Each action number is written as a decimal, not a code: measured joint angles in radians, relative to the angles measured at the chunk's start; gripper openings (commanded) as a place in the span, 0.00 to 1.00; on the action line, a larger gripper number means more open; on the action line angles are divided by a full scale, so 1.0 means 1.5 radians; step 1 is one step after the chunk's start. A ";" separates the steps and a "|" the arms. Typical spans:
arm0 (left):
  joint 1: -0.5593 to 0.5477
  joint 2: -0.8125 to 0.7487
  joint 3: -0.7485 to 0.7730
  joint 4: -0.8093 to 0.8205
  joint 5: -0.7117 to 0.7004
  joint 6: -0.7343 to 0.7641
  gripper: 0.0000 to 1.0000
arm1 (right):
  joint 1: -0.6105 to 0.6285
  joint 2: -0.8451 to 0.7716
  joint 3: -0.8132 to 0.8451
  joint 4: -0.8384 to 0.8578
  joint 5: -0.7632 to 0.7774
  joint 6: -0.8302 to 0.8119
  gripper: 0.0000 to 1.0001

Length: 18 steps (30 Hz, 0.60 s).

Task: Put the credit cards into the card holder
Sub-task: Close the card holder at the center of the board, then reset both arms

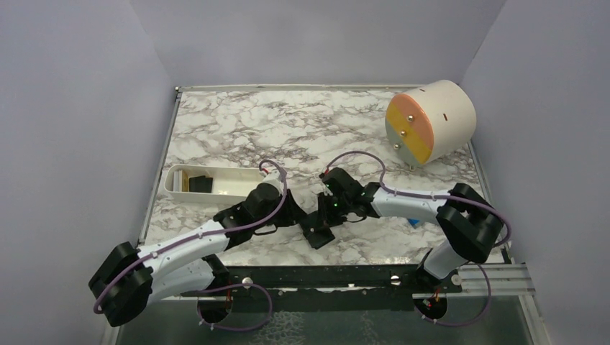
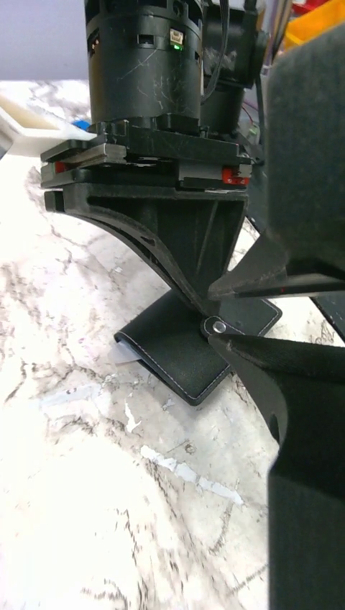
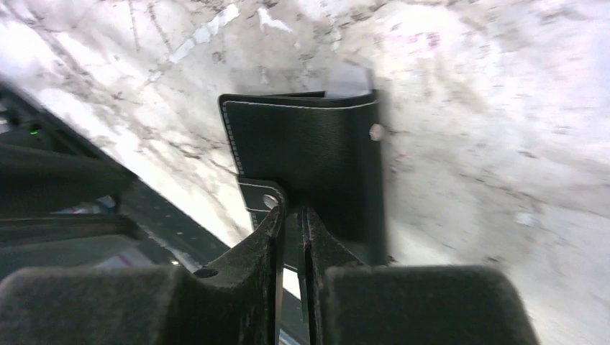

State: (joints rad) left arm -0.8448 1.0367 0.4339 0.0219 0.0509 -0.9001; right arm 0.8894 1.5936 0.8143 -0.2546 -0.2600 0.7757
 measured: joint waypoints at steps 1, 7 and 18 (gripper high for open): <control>0.000 -0.014 0.000 -0.007 -0.009 0.001 0.39 | 0.000 -0.008 0.006 -0.017 0.009 -0.007 0.20; 0.000 -0.113 0.050 -0.096 -0.084 0.030 0.56 | -0.001 -0.098 0.061 -0.111 0.074 -0.042 0.46; 0.000 -0.188 0.298 -0.279 -0.174 0.142 0.99 | -0.001 -0.349 0.163 -0.228 0.253 -0.093 0.91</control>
State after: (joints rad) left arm -0.8444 0.7547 0.8810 -0.3969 -0.2104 -0.6868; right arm 0.8886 1.0706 1.0580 -0.5972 0.1192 0.6369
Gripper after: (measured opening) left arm 0.976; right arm 0.900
